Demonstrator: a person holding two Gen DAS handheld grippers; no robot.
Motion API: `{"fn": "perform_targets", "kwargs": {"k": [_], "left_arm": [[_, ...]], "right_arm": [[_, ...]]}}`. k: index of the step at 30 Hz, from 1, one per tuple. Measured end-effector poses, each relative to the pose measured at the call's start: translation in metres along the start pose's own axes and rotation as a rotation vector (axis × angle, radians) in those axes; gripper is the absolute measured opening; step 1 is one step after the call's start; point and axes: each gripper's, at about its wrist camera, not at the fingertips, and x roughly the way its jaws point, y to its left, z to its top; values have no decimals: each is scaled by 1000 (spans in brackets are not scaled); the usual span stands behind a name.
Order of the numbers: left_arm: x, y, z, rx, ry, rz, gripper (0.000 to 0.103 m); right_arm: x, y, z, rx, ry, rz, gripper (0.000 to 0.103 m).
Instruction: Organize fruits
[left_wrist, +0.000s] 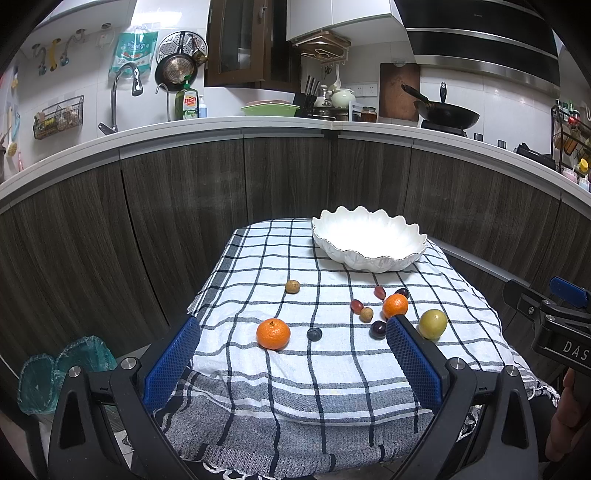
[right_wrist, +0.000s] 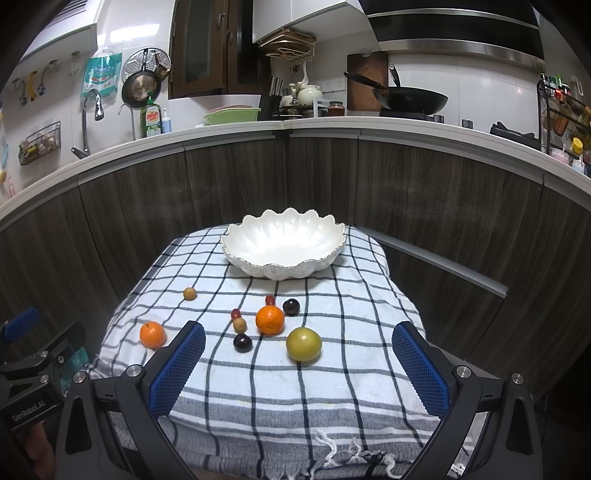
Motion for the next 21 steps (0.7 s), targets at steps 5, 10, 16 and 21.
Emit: {"fn": "perform_targets", "kwargs": {"k": [5,10,16,21], "left_arm": [[1,-1,-1,2,4,0,103],[3,-2,-2,6,9,1,103],[7,-3,-2,10,18,1,103],[6,-2,-1,10,15,5,103]], "right_arm": [[-1,0,1,0,2,-1,103],[0,1,1,5,9,-3,103],[6,-2,-2,9,15,-7,103],[6,-1,-3,5,11,-9,103]]}}
